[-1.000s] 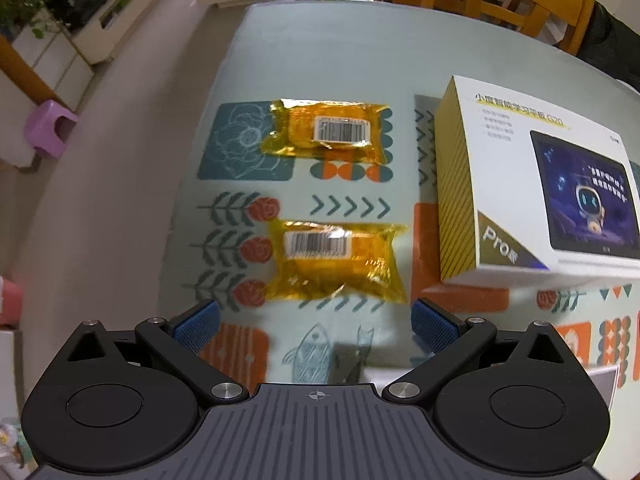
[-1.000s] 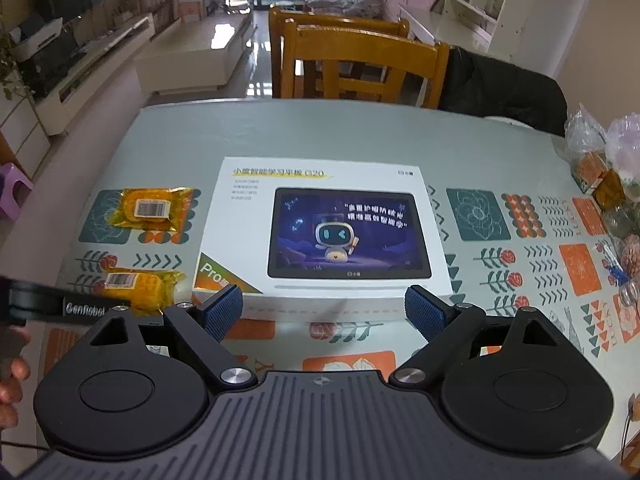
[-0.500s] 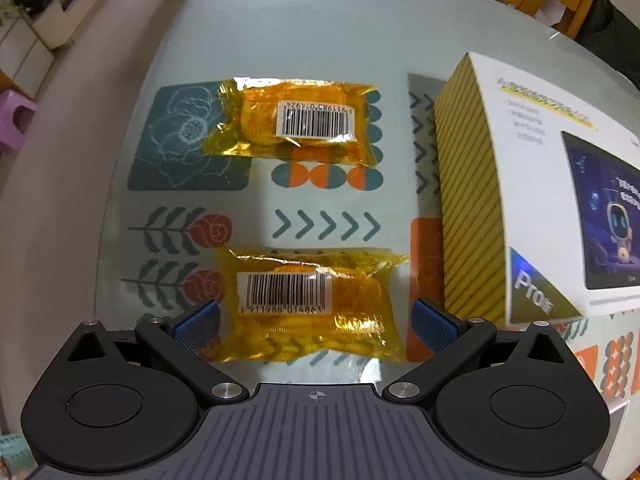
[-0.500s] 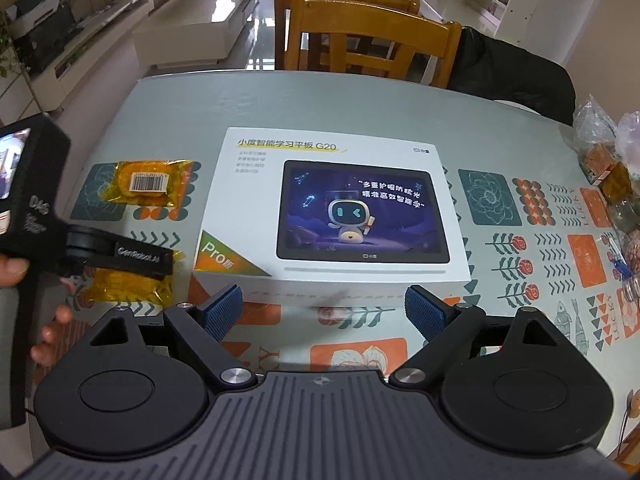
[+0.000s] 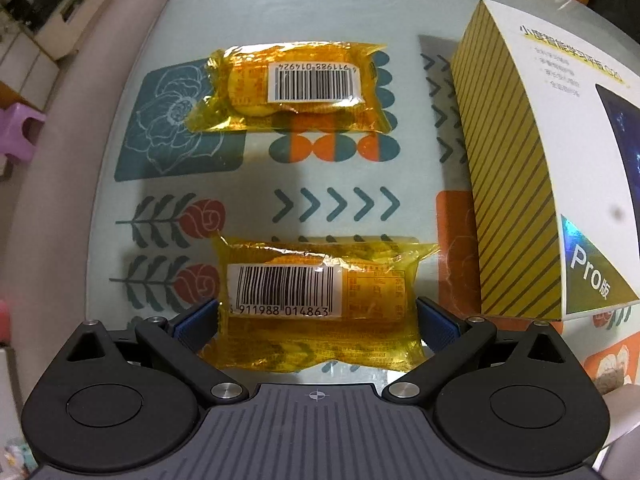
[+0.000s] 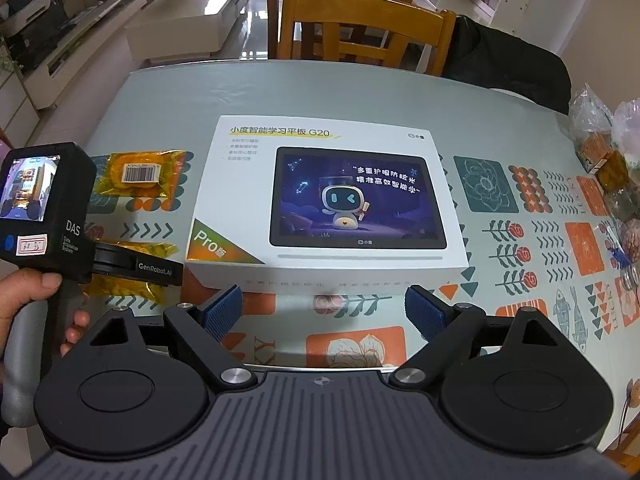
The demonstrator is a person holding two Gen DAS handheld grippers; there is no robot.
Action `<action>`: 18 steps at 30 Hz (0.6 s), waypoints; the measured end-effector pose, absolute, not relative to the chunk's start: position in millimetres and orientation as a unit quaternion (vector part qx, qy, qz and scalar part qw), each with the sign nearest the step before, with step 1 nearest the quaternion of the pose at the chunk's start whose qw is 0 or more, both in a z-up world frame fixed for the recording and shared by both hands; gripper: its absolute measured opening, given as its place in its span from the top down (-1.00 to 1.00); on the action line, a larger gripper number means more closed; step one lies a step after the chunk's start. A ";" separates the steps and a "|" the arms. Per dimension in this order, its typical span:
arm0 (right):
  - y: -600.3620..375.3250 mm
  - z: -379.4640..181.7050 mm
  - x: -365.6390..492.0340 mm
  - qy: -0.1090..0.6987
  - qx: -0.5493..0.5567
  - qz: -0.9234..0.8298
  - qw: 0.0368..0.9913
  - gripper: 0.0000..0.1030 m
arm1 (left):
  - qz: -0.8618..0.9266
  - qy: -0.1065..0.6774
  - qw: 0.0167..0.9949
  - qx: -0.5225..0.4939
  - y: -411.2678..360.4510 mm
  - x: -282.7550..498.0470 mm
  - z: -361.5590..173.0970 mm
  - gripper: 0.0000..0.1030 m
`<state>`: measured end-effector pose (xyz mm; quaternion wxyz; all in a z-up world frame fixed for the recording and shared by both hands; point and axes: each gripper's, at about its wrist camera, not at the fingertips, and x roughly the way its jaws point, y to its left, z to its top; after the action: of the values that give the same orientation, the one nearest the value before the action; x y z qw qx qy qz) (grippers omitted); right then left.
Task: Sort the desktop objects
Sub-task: 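Lower the left tool over the nearer orange packet and close on it, then carry the orange packet with the left tool into the open white box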
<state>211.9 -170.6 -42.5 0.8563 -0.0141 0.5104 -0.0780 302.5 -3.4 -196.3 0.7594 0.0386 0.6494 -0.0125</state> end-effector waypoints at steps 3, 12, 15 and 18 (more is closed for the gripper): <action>-170.3 -41.9 209.8 0.510 -0.013 -0.077 0.856 -1.00 | -0.008 0.647 0.762 0.031 -0.7 300.4 -192.2 -0.70; -172.1 -36.5 201.8 0.501 -0.008 -0.078 0.862 -1.00 | -0.004 0.635 0.772 0.032 0.4 286.4 -170.4 -0.39; -173.2 -33.8 197.4 0.496 -0.005 -0.078 0.865 -1.00 | -0.001 0.627 0.778 0.034 1.4 277.8 -158.7 -0.38; -174.5 -30.5 192.5 0.490 -0.002 -0.075 0.868 -1.00 | 0.001 0.615 0.788 0.035 3.2 269.4 -141.8 -0.37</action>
<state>192.5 -174.5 -30.5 0.8682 -0.0018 0.4905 -0.0749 269.4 3.2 -141.8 0.7876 0.0355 0.6152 0.0012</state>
